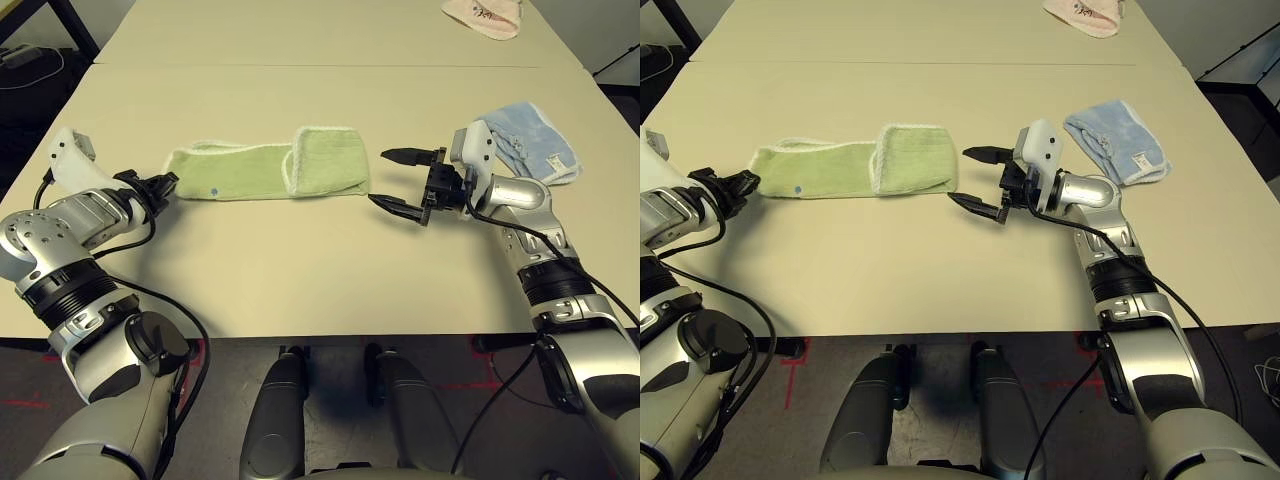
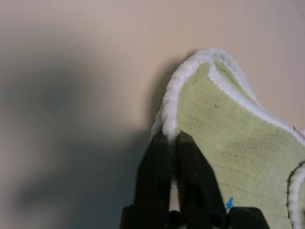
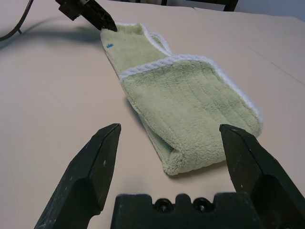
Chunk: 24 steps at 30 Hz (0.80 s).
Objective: Fold the towel and set it aside.
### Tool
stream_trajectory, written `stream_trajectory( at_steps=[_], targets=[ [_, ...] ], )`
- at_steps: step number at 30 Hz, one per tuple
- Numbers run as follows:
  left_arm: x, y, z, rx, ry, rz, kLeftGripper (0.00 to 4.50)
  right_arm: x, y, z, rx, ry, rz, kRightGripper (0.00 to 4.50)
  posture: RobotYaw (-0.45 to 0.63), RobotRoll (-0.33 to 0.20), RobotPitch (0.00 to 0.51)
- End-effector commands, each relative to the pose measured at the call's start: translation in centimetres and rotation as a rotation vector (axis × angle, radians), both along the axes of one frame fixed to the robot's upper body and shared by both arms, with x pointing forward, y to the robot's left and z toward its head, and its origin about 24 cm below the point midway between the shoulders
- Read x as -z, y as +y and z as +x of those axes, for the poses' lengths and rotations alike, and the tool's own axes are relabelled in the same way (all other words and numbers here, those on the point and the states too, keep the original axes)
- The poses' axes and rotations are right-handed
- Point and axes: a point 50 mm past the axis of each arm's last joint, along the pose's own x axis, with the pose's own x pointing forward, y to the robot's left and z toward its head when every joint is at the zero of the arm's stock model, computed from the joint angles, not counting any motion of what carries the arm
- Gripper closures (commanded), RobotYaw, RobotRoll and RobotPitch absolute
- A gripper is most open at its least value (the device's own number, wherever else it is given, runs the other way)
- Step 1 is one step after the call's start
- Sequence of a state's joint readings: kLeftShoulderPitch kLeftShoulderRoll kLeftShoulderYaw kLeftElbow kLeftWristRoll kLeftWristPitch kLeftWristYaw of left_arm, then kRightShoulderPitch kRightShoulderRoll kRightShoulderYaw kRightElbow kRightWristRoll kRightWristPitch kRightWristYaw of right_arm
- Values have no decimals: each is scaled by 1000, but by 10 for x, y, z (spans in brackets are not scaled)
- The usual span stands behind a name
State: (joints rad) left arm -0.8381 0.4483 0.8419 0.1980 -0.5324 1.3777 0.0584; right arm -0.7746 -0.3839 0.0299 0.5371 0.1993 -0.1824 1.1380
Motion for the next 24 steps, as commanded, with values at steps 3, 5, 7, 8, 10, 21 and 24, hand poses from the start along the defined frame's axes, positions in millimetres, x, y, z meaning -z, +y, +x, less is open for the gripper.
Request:
stream_trajectory(
  at_steps=[3, 5, 7, 8, 10, 21, 24],
  targets=[
    [-1, 2, -2, -1, 1, 8, 2129, 0, 0, -1, -4, -7, -10, 0, 72, 0, 212],
    [-1, 3, -2, -7, 0, 9, 1666, 0, 0, -1, -3, -8, -10, 0, 72, 0, 212],
    [-2, 4, -1, -9, -1, 11, 1798, 0, 0, -1, -2, -9, -10, 0, 72, 0, 212],
    [-2, 4, -1, -9, -1, 11, 2100, -1, 0, -1, -2, -9, -9, 0, 71, 0, 211],
    [-2, 4, -1, -9, -1, 11, 2860, -1, 0, -1, -2, -10, -9, 0, 71, 0, 211],
    [-3, 4, 0, -4, -6, 4, 4456, -1, 0, 0, 1, -11, -8, 0, 70, 0, 211],
    [-5, 4, 0, -4, -11, 8, 4456, -1, 0, 0, 1, -10, -8, 0, 71, 0, 210]
  ],
)
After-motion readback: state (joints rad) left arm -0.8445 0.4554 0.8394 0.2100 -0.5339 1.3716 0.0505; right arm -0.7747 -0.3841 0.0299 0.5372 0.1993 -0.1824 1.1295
